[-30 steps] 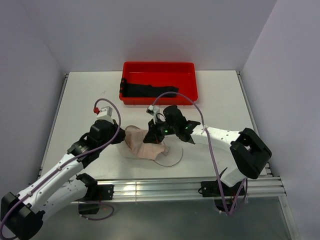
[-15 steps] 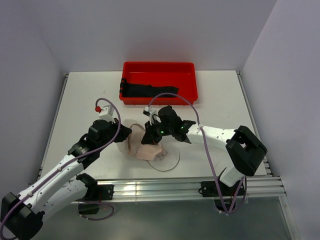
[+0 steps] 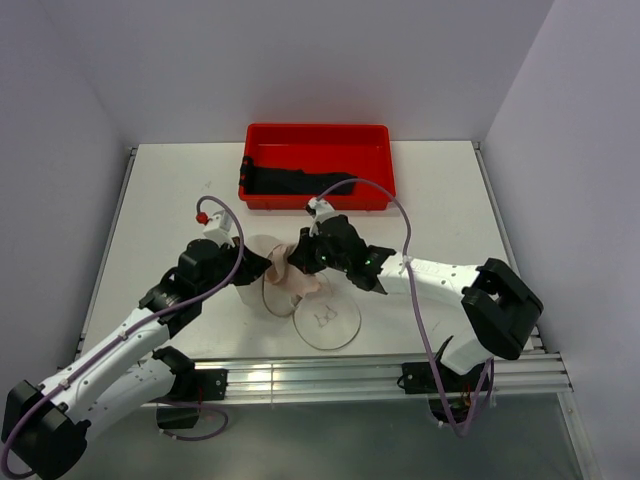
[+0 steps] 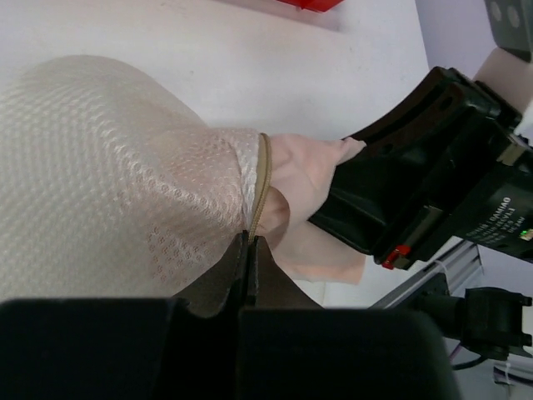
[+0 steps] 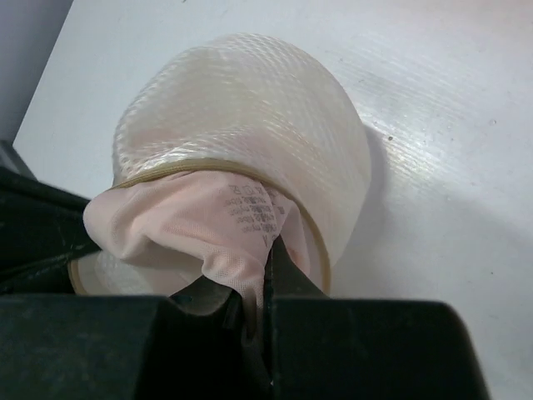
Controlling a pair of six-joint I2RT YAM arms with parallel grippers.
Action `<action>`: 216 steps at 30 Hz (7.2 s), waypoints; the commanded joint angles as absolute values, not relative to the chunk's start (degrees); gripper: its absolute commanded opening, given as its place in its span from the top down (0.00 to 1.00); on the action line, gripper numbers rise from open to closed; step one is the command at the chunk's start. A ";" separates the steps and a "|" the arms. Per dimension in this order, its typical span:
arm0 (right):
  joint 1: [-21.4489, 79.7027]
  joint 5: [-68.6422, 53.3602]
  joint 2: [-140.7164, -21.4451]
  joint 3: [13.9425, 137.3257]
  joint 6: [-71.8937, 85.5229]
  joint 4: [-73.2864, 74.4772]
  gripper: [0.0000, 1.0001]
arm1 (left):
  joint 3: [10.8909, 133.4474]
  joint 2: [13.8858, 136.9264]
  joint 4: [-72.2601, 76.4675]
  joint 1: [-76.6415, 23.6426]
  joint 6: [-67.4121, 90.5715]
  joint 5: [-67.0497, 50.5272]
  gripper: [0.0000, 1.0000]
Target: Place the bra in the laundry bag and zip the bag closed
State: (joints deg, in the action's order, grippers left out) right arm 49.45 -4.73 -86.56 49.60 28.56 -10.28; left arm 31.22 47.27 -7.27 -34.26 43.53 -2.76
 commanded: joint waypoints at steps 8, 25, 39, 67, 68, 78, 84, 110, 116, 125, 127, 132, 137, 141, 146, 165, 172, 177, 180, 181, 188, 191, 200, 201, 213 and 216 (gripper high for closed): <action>57.47 -2.11 -89.30 50.54 36.20 -15.73 1.00 | 28.57 48.34 4.30 -34.28 48.25 -8.18 1.00; 55.29 -10.37 -80.08 40.96 42.18 -27.33 1.00 | 22.06 40.70 6.24 -34.19 49.92 -5.36 1.00; 54.67 -5.36 -71.36 38.15 41.92 -19.86 1.00 | 21.55 45.10 19.95 -43.07 53.87 -4.84 1.00; 56.86 8.70 -91.92 44.12 61.78 -30.94 0.99 | 10.12 38.59 22.76 -42.98 62.31 1.65 1.00; 57.13 9.05 -93.41 44.21 61.79 -30.59 0.99 | 9.76 38.41 23.46 -43.07 63.01 1.93 1.00; 57.31 13.01 -89.83 47.11 53.88 -19.87 0.34 | 9.58 35.42 17.16 -42.98 67.41 7.02 0.96; 56.69 10.38 -84.21 48.34 46.07 -9.33 0.10 | 10.72 33.40 12.84 -42.54 67.24 9.93 0.93; 46.85 14.07 -65.03 27.51 46.76 21.72 0.36 | 15.29 38.49 13.18 -41.31 61.26 6.77 0.99; 46.76 11.78 -69.96 28.12 47.11 15.65 0.46 | 16.00 38.58 12.48 -41.31 60.12 6.50 1.00; 46.76 17.92 -65.85 27.86 47.38 16.94 1.00 | 16.78 37.79 10.99 -41.31 59.15 7.64 1.00; 46.76 20.73 -57.34 29.43 45.97 19.94 1.00 | 17.31 37.88 10.02 -41.40 58.63 8.26 1.00; 47.02 20.92 -44.22 42.07 37.28 35.48 1.00 | 21.09 40.33 7.47 -39.99 57.57 9.07 1.00; 48.16 16.44 -51.93 67.55 30.86 48.85 1.00 | 22.59 44.12 6.24 -39.64 56.69 6.51 1.00; 49.04 16.34 -59.13 73.82 28.83 46.67 1.00 | 19.96 42.99 5.10 -39.64 58.44 4.14 1.00; 46.85 15.03 -64.42 75.23 28.04 44.23 1.00 | 19.16 41.84 0.18 -39.64 58.36 1.50 1.00; 45.62 12.92 -59.23 76.73 27.68 32.16 1.00 | 22.16 39.20 1.57 -39.64 55.98 1.85 1.00; 44.65 23.08 -61.44 69.97 27.95 37.26 1.00 | 20.12 40.43 5.62 -39.64 57.75 -2.28 1.00; 43.60 23.47 -57.23 71.19 26.54 38.41 1.00 | 24.95 36.30 -1.99 -39.64 54.41 2.00 1.00; 43.59 19.35 -54.85 66.12 26.10 35.86 1.00 | 25.40 34.37 -3.95 -39.64 54.14 4.56 0.99; 43.59 18.38 -54.58 64.88 26.28 35.51 1.00 | 25.05 34.02 -4.22 -39.64 54.23 4.83 0.98; 43.59 9.16 -47.65 52.40 30.06 25.61 1.00 | 24.44 34.54 -6.94 -39.55 53.88 7.91 0.91; 43.51 8.88 -45.54 47.82 31.81 21.20 1.00 | 23.56 34.98 -7.82 -39.64 54.23 9.31 0.92; 42.63 5.01 -47.98 43.51 34.80 15.12 1.00 | 23.73 30.33 -17.66 -39.55 55.46 20.90 0.93; 42.63 5.01 -48.51 43.24 35.24 15.12 1.00 | 23.99 30.15 -18.71 -39.46 55.63 21.44 0.91; 42.10 7.56 -51.77 41.22 37.00 16.26 0.64 | 29.70 32.43 -16.18 -39.37 51.86 23.11 0.41; 41.92 9.14 -51.59 41.83 36.21 17.31 0.50 | 32.16 34.18 -14.69 -39.11 49.84 23.82 0.39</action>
